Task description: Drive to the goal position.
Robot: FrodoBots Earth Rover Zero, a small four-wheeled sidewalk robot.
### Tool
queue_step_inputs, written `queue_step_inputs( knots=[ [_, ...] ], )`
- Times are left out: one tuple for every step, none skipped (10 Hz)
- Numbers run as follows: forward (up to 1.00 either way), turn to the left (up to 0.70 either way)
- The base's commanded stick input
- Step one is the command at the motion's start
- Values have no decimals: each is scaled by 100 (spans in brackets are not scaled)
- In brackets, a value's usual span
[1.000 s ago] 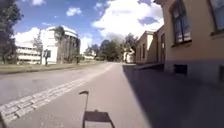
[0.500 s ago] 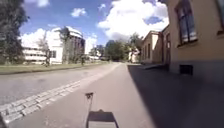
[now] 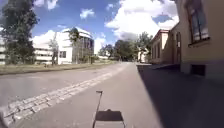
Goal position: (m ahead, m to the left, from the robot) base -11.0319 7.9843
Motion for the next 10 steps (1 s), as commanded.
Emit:
queue_step_inputs(
  knots=[
    [0, 85],
    [0, 85],
    [0, 85],
    [0, 85],
    [0, 85],
    [0, 85],
    [0, 85],
    [0, 85],
    [0, 85],
    [0, 85]
  ],
)
